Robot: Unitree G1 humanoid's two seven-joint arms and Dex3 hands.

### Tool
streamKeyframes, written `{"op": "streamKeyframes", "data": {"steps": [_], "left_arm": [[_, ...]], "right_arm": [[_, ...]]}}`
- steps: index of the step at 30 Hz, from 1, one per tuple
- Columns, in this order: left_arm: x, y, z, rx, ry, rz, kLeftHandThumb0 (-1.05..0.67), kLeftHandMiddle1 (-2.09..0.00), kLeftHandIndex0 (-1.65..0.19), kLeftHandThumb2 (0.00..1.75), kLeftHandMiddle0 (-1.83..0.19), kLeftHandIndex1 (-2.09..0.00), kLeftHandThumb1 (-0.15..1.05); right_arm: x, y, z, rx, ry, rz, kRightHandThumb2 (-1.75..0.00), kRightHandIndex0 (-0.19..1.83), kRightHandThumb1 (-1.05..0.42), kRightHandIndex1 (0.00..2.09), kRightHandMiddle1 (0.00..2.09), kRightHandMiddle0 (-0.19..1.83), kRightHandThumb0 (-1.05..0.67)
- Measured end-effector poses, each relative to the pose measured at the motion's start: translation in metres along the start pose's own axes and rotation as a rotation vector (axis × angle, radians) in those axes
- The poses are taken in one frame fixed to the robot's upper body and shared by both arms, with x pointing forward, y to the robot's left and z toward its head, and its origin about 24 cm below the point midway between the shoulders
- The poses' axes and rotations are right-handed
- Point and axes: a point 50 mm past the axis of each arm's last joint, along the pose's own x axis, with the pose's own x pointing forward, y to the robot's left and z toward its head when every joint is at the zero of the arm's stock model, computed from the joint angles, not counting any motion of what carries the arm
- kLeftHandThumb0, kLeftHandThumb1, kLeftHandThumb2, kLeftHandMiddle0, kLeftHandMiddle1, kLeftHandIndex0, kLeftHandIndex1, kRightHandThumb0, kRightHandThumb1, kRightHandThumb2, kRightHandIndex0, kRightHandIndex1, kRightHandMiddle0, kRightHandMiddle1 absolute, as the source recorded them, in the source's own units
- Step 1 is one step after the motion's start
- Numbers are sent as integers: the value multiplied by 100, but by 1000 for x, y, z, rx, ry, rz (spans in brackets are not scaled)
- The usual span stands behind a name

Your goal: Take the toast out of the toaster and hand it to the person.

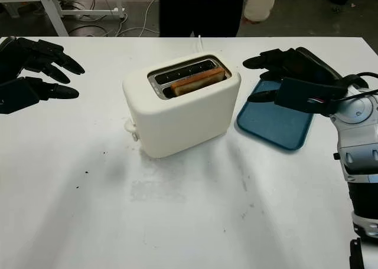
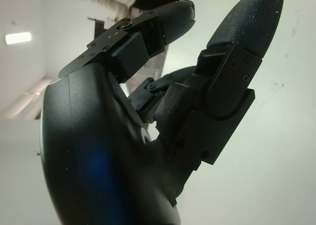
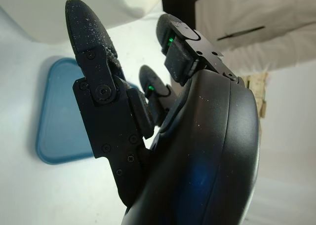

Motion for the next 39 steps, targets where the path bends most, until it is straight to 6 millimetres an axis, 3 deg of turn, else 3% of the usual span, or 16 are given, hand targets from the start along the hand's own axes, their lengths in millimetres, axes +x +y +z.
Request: {"op": "streamKeyframes", "data": {"steps": [16, 29, 39], "left_arm": [[0, 0, 1, 0, -4, 4, -105, -61, -92, 0, -100, -57, 73], [0, 0, -1, -3, 0, 6, -105, -62, -93, 0, -100, -59, 72], [1, -4, -3, -25, 1, 21, -105, -64, -93, 0, -103, -62, 72]], "right_arm": [[1, 0, 0, 37, -14, -1, 0, 60, -85, 4, 0, 56, -72], [6, -26, 23, 65, -66, -8, 0, 55, -79, 2, 0, 52, -53], [10, -18, 22, 22, -66, 24, -1, 59, -81, 3, 1, 52, -60]]}}
